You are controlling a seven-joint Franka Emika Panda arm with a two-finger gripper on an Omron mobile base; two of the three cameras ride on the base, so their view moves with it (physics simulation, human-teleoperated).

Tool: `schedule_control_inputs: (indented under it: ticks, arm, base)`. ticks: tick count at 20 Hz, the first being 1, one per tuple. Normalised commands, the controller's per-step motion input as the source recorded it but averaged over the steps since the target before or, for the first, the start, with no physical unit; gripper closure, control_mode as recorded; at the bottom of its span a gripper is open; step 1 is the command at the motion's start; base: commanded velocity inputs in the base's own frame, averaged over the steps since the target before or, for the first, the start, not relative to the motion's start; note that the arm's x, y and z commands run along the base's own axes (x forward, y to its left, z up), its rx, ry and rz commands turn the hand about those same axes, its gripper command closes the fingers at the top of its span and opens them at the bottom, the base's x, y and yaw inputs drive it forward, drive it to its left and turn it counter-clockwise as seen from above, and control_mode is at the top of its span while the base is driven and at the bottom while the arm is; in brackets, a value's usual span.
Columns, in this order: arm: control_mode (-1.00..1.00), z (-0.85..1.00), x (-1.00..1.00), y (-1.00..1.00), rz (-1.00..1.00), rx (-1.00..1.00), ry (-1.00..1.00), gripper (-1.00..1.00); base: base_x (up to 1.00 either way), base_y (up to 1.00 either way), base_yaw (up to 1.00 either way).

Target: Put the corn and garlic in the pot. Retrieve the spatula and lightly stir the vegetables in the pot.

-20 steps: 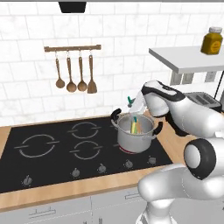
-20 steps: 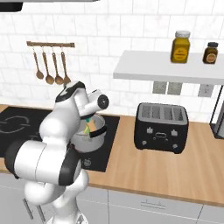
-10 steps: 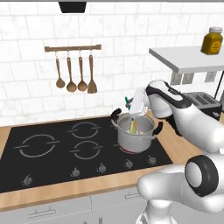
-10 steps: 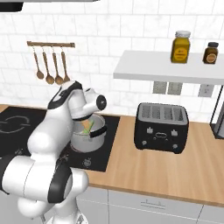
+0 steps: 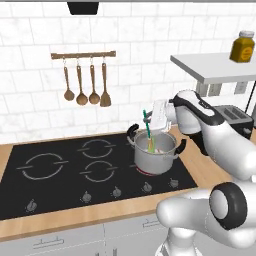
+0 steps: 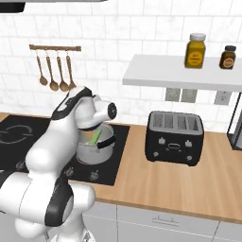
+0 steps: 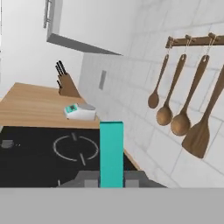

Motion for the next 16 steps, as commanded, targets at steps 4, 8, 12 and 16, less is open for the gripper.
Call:
schedule_control_inputs:
  ticks: [4,8,12,16]
  arm:
    - [-1.0,0.02,-0.19,0.07,0.12,0.08,0.0,1.0]
    - [-1.0,-0.29,0.62,0.0,0.02,0.0,0.0,1.0]
    - [-1.0,-0.58,0.63,0.0,0.03,0.0,0.06,1.0]
    - [-1.0,-0.51,0.21,0.0,0.06,0.0,0.02,1.0]
  base:
    - [0.0,0.0,0.0]
    - [0.0,0.0,0.0]
    - [0.0,0.0,0.0]
    - [0.0,0.0,0.0]
